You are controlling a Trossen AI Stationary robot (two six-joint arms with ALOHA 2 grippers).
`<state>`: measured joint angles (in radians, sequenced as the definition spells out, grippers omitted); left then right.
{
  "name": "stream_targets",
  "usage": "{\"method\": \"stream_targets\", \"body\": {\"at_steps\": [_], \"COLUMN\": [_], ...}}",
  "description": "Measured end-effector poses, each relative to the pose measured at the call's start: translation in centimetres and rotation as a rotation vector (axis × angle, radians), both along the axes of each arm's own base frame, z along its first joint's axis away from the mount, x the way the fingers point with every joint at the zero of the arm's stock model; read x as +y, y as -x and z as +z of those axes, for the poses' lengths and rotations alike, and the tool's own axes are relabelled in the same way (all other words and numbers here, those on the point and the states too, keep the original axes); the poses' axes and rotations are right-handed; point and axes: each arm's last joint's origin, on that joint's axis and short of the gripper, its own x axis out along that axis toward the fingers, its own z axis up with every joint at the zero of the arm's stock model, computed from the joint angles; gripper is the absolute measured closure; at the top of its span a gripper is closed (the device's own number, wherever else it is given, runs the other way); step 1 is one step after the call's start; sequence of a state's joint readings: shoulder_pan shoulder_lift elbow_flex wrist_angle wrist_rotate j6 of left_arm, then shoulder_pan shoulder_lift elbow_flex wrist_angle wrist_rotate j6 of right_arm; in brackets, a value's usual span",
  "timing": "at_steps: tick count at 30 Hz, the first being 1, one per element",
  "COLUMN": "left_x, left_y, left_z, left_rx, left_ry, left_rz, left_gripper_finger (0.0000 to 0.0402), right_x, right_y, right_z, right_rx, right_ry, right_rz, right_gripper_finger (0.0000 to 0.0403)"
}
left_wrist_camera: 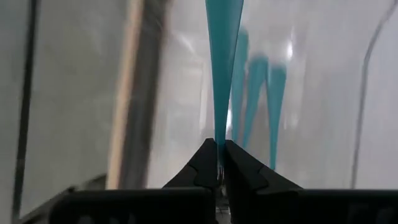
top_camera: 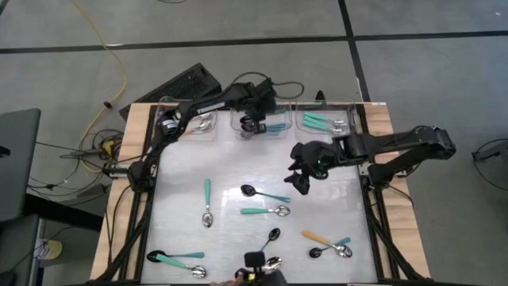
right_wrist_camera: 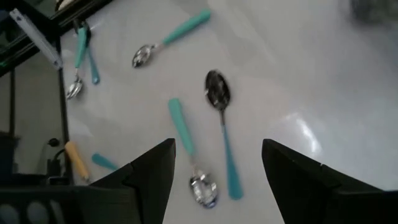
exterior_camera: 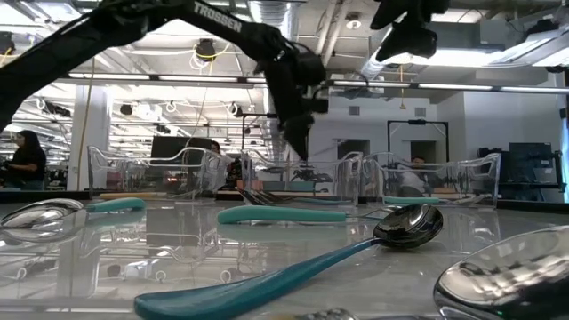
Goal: Sort silverware by color (type)
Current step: Put the blue spoon into the middle transparent bin, then put the light green spoon into the right transparent bin
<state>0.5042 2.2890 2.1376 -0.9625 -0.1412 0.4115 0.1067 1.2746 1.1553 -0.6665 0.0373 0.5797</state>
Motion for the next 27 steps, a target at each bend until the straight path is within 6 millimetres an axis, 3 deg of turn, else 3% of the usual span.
{"method": "stream_targets", "body": {"at_steps": [7,15,17,21,27], "left_x": [-0.3,-0.7,-1.0,-2.2,-6.4], "left_y": [0.2,0.4,0.8,3.0,8.9], "left_z": [-2.7,-2.1,-0.4,5.5,14.6], "left_rx": [0.182,0.198,0.158,0.021,-0.127], "left_ry": [0.008,-0.018,-0.010,0.010,0.085], "left_rz": [-0.030,0.021,0.022,0.031,0.037], "left_gripper_finger": [0.0389,0.0301,0.0285,0.0271,0.0270], "right_x": [1.8,1.9,1.9,2.0,2.1], "right_y": [0.3,0.4,0.4,0.3,-1.3], "right_z": [0.0,0.0,0.0,-0.1,-1.6], "right_rx": [-0.001,-0.003,-0.004,-0.004,0.037], "right_ry": [0.043,0.099,0.114,0.125,0.172], "right_rz": [-0.018,0.014,0.030,0.043,0.085], "right_gripper_finger": [0.0139,0.0139,0.0139,0.0139,0.0139]}}
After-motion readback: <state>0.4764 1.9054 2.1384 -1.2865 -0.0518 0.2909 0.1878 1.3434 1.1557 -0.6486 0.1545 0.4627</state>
